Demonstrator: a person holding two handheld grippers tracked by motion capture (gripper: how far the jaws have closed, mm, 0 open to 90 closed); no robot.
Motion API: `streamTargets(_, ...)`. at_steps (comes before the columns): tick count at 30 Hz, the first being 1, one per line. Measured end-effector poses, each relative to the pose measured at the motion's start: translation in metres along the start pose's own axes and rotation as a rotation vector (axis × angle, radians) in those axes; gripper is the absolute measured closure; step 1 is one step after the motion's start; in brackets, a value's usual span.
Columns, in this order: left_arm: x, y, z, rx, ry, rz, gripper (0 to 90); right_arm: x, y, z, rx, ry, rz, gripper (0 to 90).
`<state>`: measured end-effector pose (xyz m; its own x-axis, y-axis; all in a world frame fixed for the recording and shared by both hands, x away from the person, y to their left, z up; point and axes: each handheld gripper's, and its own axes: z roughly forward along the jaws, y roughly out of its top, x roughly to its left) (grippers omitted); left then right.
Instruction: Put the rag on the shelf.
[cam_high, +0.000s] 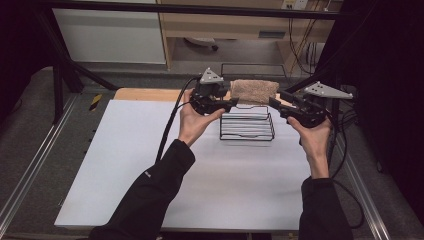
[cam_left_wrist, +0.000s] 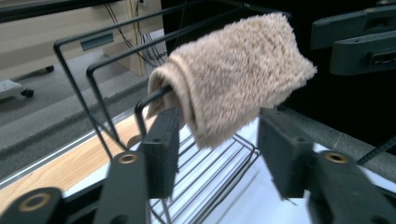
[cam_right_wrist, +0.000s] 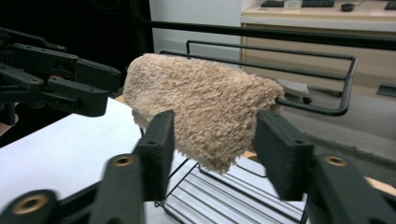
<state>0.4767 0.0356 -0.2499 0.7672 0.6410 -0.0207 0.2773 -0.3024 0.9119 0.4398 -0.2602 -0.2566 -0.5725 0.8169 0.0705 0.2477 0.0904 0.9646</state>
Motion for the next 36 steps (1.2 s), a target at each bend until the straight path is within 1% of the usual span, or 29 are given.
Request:
streamTargets(5,0.005,-0.016,-0.015,0.018,-0.002,0.001,34.6,0.006,-0.004,-0.002,0.023,0.004,-0.003,30.1)
streamTargets(8,0.011,-0.030,-0.023,0.035,-0.005,-0.005,28.5,0.009,-0.008,-0.003,0.032,-0.005,-0.008,22.2)
streamTargets(11,0.016,-0.045,-0.032,0.058,0.008,-0.007,21.8,0.010,-0.014,-0.004,0.040,-0.006,0.002,15.1)
streamTargets(13,0.020,-0.055,-0.038,0.063,0.011,-0.016,17.7,0.011,-0.017,-0.005,0.049,-0.012,0.008,11.7)
streamTargets(16,0.025,-0.070,-0.048,0.077,0.015,-0.033,12.0,0.013,-0.024,-0.004,0.063,0.003,0.017,8.1)
streamTargets(19,0.029,-0.086,-0.059,0.088,0.024,-0.038,7.8,0.017,-0.031,-0.003,0.079,0.014,0.019,6.1)
streamTargets(21,0.031,-0.098,-0.067,0.087,0.034,-0.047,6.7,0.019,-0.036,-0.003,0.079,0.025,0.023,5.4)
streamTargets(22,0.032,-0.104,-0.070,0.097,0.031,-0.051,6.2,0.020,-0.039,-0.002,0.081,0.030,0.024,5.2)
streamTargets(24,0.035,-0.115,-0.078,0.101,0.045,-0.056,5.3,0.022,-0.044,-0.002,0.089,0.040,0.026,4.4)
streamTargets(29,0.040,-0.140,-0.096,0.116,0.066,-0.071,5.3,0.026,-0.058,0.001,0.111,0.048,0.031,2.0)
streamTargets(33,0.042,-0.157,-0.108,0.128,0.086,-0.066,6.0,0.029,-0.069,0.002,0.131,0.057,0.029,0.8)
streamTargets(34,0.042,-0.162,-0.111,0.131,0.101,-0.066,6.3,0.029,-0.072,0.002,0.138,0.059,0.029,0.7)
streamTargets(36,0.041,-0.170,-0.115,0.136,0.116,-0.056,7.5,0.030,-0.078,0.001,0.150,0.064,0.030,0.6)
